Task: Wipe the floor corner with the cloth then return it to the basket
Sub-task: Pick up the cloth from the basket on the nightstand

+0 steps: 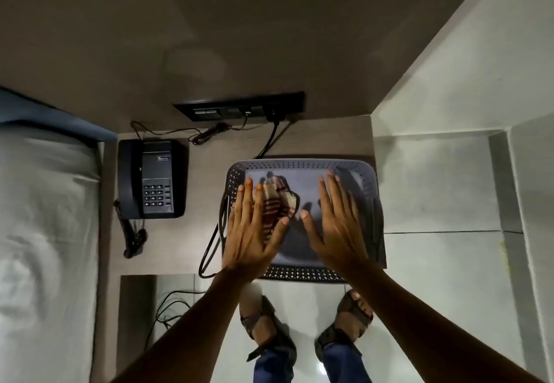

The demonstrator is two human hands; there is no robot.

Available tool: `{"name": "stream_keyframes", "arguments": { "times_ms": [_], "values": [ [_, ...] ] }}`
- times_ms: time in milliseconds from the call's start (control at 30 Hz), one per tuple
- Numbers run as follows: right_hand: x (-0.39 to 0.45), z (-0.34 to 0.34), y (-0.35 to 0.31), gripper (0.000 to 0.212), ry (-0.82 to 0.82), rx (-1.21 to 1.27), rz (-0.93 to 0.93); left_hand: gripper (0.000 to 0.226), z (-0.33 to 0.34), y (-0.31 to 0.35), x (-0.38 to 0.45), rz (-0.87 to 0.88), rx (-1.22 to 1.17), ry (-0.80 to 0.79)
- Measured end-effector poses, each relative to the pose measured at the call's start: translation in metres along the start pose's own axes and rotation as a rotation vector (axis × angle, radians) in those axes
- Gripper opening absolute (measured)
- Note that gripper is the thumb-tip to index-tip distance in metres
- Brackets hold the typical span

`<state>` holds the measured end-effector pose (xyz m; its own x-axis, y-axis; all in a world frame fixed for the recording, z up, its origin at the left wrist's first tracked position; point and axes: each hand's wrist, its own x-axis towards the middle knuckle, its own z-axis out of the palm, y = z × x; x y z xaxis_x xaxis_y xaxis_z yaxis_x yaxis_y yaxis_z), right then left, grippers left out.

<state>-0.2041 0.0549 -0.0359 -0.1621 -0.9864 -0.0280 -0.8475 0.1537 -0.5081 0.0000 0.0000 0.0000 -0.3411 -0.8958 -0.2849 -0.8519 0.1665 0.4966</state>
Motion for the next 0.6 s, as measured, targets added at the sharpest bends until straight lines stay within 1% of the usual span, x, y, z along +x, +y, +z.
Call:
{"name": "stream_keyframes", "arguments": {
  "times_ms": [67, 133, 200, 300, 400, 533, 600],
  "values": [
    [0.008, 0.016, 0.006, 0.078, -0.003, 0.014, 0.023, 0.09, 0.013, -0.014, 0.009, 0.003, 0.029, -0.041],
    [0.016, 0.028, 0.012, 0.077, 0.002, -0.047, 0.015, 0.084, 0.026, -0.029, 0.019, 0.018, 0.062, -0.09],
    [0.019, 0.045, 0.021, 0.078, -0.042, -0.094, 0.014, 0.079, 0.043, -0.038, 0.025, 0.061, 0.139, -0.103],
    [0.017, 0.059, 0.031, 0.084, -0.084, -0.184, 0.013, 0.085, 0.057, -0.043, 0.031, 0.06, 0.242, -0.068],
    [0.013, 0.064, 0.032, 0.086, -0.073, -0.255, 0.013, 0.093, 0.062, -0.041, 0.03, 0.042, 0.308, -0.051],
    [0.012, 0.065, 0.03, 0.085, -0.027, -0.262, 0.01, 0.086, 0.067, -0.042, 0.031, 0.059, 0.346, 0.018],
    [0.011, 0.064, 0.031, 0.085, -0.032, -0.265, 0.009, 0.081, 0.071, -0.041, 0.031, 0.055, 0.346, 0.061]
  ]
}}
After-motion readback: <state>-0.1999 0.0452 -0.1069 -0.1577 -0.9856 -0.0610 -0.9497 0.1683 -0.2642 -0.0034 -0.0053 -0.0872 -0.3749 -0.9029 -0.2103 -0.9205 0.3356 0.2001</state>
